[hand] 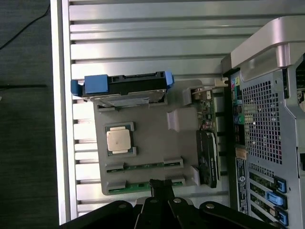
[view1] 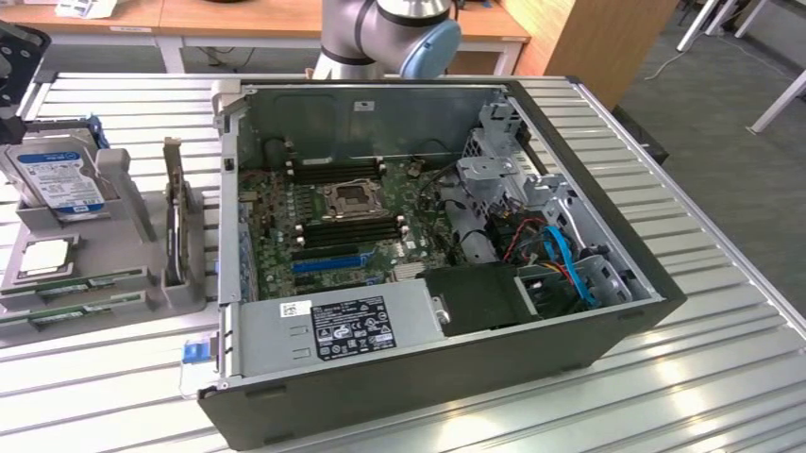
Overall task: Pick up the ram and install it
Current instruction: 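Reach for the ram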
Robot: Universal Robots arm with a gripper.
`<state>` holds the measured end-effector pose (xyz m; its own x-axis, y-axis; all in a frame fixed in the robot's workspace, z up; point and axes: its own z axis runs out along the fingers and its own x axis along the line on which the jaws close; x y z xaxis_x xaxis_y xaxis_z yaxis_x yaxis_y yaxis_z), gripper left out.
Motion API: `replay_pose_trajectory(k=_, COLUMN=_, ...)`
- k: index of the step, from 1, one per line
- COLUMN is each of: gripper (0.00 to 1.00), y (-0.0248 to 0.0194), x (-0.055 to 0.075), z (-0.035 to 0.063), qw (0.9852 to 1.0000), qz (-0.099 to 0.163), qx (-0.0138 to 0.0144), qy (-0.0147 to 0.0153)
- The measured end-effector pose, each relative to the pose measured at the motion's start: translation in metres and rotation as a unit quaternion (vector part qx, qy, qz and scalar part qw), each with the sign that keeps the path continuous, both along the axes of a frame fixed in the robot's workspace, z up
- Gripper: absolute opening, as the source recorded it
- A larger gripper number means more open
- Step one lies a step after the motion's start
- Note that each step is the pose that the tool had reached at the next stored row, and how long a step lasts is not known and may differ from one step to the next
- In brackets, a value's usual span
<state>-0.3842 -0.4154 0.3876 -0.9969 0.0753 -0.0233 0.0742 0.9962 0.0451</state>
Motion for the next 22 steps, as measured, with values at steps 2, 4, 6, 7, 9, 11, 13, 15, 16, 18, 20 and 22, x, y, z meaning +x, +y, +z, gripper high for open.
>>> replay_pose_trajectory(k=2, gripper=0.10, y=-0.0011, x=0.000, z=0.0000, qw=1.0000, qz=0.000, qx=0.0000, qy=0.0000)
replay_pose_trajectory(k=4, gripper=0.10, y=-0.0022, x=0.000, z=0.0000, qw=1.0000, qz=0.000, qx=0.0000, qy=0.0000)
replay_pose_trajectory(k=6, gripper=0.10, y=-0.0031, x=0.000, z=0.0000, qw=1.0000, qz=0.000, qx=0.0000, qy=0.0000)
replay_pose_trajectory(k=7, gripper=0.10, y=-0.0037, x=0.000, z=0.0000, qw=1.0000, qz=0.000, qx=0.0000, qy=0.0000)
replay_pose_trajectory(k=9, gripper=0.10, y=-0.0048, x=0.000, z=0.0000, qw=1.0000, qz=0.000, qx=0.0000, qy=0.0000)
replay_pose_trajectory(k=11, gripper=0.10, y=-0.0060, x=0.000, z=0.0000, qw=1.0000, qz=0.000, qx=0.0000, qy=0.0001)
replay_pose_trajectory(k=13, gripper=0.10, y=-0.0069, x=0.000, z=0.0000, qw=1.0000, qz=0.000, qx=0.0000, qy=0.0001)
replay_pose_trajectory(k=15, gripper=0.10, y=-0.0081, x=0.000, z=0.0000, qw=1.0000, qz=0.000, qx=-0.0001, qy=0.0001)
replay_pose_trajectory(k=16, gripper=0.10, y=-0.0086, x=0.000, z=0.0000, qw=1.0000, qz=0.000, qx=0.0000, qy=0.0001)
replay_pose_trajectory(k=18, gripper=0.10, y=-0.0096, x=0.000, z=0.0000, qw=1.0000, qz=0.000, qx=0.0000, qy=0.0001)
replay_pose_trajectory(k=20, gripper=0.10, y=-0.0105, x=0.000, z=0.0000, qw=1.0000, qz=0.000, qx=0.0000, qy=0.0001)
replay_pose_trajectory(k=22, gripper=0.10, y=-0.0116, x=0.000, z=0.0000, qw=1.0000, qz=0.000, qx=0.0000, qy=0.0001)
